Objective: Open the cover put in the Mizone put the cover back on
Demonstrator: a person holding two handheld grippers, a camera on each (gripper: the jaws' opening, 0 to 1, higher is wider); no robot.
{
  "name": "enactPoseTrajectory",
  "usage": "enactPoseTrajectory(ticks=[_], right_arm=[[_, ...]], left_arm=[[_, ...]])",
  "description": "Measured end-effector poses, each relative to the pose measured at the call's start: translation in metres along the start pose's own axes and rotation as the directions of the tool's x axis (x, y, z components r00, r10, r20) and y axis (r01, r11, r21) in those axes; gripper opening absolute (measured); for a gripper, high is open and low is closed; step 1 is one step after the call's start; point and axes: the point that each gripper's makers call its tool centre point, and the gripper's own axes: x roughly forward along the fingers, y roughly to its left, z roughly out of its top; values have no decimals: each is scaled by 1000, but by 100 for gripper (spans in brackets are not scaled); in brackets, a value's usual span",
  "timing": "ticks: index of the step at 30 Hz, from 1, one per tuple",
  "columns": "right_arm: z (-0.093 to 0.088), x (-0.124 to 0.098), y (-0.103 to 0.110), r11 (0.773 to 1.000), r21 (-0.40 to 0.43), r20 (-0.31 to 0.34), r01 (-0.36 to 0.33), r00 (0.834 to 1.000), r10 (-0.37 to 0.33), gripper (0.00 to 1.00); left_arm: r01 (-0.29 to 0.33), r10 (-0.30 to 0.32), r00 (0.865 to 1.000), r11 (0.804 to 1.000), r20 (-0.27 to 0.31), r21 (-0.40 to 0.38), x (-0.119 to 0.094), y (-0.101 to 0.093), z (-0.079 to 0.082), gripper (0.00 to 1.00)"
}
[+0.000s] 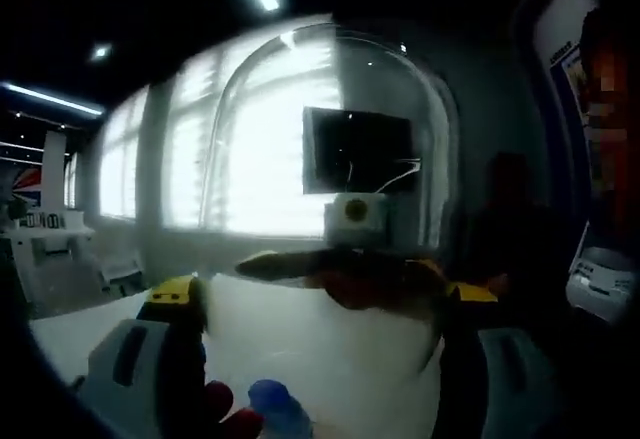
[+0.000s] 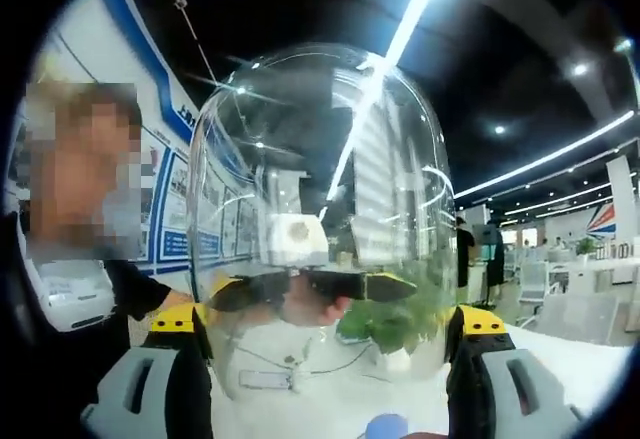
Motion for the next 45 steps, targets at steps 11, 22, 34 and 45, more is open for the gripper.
enactPoseTrajectory(ticks=[11, 22, 34, 45], right_arm=[[-35, -2, -16, 1000, 17, -29, -1, 1000, 2, 90], [-75, -6, -27, 998, 62, -32, 2, 1000, 0, 90], [-129, -14, -37, 992, 125, -71, 15, 997, -6, 90], [-168, -21, -43, 988, 156, -100, 12, 995, 4, 90]], left_arm=[[-5, 4, 1000, 1000, -30, -15, 0, 15, -34, 83], [-15, 12, 999, 998, -51, -55, 0, 26, -74, 83], [-17, 8, 997, 993, -78, -119, -1, 38, -128, 83], [-24, 9, 995, 989, -100, -144, -2, 44, -167, 83]])
